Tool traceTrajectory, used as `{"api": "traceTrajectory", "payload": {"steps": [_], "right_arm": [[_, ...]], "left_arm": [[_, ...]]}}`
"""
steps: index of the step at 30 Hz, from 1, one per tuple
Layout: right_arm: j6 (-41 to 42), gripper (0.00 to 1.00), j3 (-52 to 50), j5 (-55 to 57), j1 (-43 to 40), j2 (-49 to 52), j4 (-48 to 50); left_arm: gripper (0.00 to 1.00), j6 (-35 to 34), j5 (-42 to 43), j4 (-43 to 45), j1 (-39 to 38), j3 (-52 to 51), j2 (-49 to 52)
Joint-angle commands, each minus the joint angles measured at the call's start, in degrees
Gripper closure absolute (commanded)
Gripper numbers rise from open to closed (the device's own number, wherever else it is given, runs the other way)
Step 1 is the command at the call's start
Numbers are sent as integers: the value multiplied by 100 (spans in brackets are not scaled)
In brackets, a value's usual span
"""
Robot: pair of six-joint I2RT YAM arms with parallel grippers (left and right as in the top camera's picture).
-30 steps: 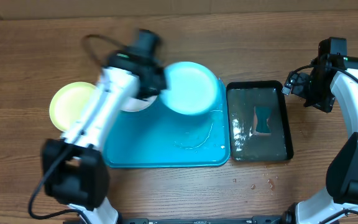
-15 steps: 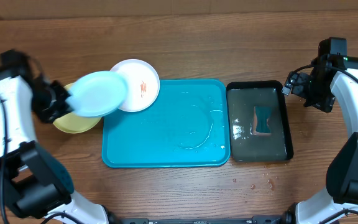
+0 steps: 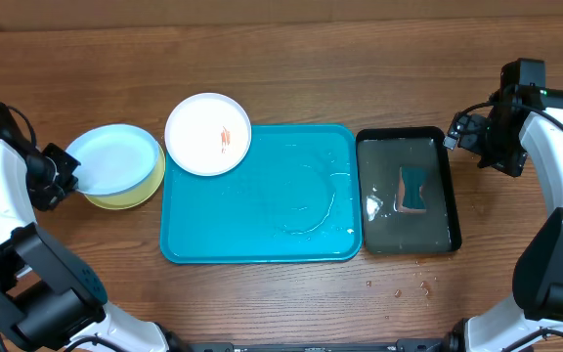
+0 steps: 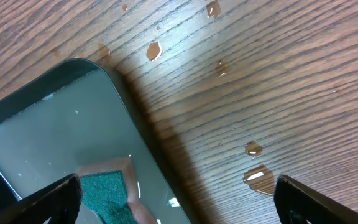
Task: Clean dirty plates on tray and stack at the side
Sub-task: 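Carry light-blue plate left and stack it on the yellow plate, then move left gripper to the white plate rim and grip it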
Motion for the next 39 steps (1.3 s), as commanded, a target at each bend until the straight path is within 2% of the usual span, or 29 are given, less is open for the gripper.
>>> {"api": "traceTrajectory", "payload": {"steps": [1,6,15,18,19,22,29,34,39], "right_arm": [[46,0,4,-9,-22,-44,22],[44,0,4,-9,-22,-44,20],[44,0,4,-9,-22,-44,20],[44,0,4,-9,-22,-44,22],[44,0,4,-9,-22,-44,20],[44,0,4,-9,-22,-44,20],[44,0,4,-9,-22,-44,20],[44,0,4,-9,-22,-44,22],[44,0,4,-9,-22,-44,22]], "left_arm": [[96,-179,-234,315,-76,-376,-15],[96,-247,-229,782,-76,-715,-15],[95,-243,-210,949,-76,-726,-13],[56,-243,-203,946,-76,-726,-15],[50,-243,-164,946,-76,-726,-15],[47,-223,142,946,-94,-723,-15],[48,592,1034,1095,-623,-619,-15],[46,1016,990,1333,-1517,-597,-13],[39,1005,203,1613,-2378,-599,-13]]}}
